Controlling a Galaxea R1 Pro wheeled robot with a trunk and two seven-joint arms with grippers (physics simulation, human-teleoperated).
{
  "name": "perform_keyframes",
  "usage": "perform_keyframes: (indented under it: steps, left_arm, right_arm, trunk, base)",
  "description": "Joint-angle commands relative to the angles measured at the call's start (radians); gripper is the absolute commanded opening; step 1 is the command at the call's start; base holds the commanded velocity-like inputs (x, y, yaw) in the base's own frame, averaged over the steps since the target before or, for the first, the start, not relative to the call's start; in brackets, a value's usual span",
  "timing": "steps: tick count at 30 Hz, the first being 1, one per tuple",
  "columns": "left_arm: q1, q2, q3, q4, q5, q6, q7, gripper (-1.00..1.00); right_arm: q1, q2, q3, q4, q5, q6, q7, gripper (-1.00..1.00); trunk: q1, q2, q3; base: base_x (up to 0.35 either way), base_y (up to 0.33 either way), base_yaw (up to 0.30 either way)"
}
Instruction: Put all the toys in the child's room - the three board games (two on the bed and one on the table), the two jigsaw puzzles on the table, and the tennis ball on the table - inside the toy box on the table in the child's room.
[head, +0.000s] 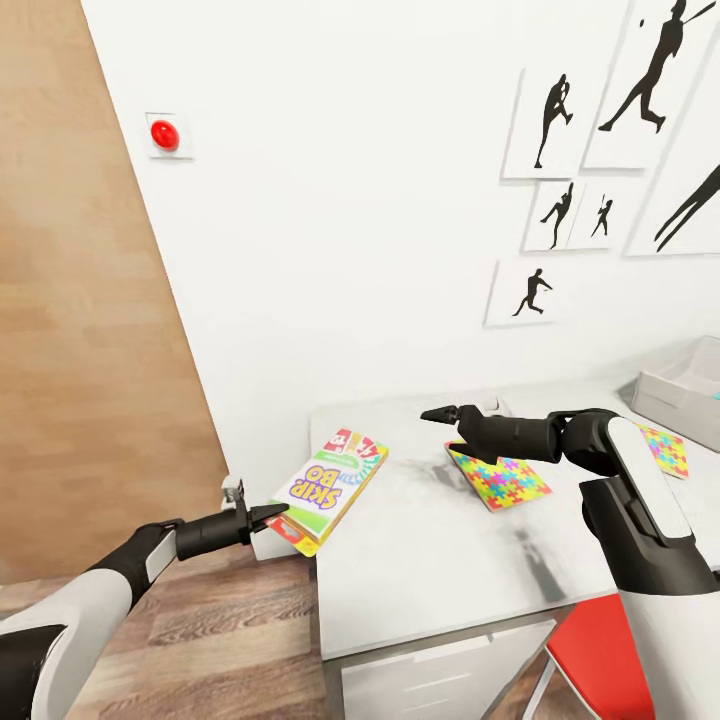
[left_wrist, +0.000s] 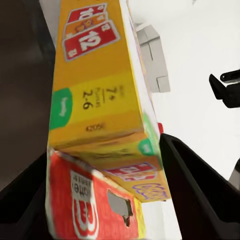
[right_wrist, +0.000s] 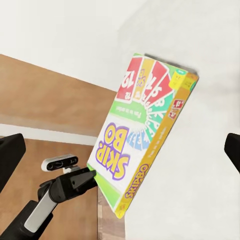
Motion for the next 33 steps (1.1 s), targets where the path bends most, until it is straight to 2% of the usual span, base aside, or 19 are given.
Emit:
perform_keyframes:
  steps: [1,10,33]
  left_arm:
    - [0.000,0.000,-0.006,0.001,-0.013,0.003,-0.003,-1.00]
    - [0.000,-0.001,-0.006,0.001,-0.013,-0.001,-0.006,-1.00]
    - [0.000,0.001,-0.006,0.001,-0.014,-0.001,-0.009,-1.00]
  right_arm:
    - [-0.001,-0.001,0.001,-0.001,-0.009,0.001,-0.010,1.00]
    - [-0.001,-0.001,0.001,-0.001,-0.009,0.001,-0.010,1.00]
    - [-0.001,0.003,0.004,-0.001,-0.003,0.001,-0.009,1.00]
  trunk:
    - [0.000,0.000,-0.001]
    - [0.000,0.000,-0.001]
    - [-0.088,0.161,0.071]
  base:
    - [0.000,0.000,0.000]
    - [0.000,0.000,0.000]
    - [0.000,0.000,0.000]
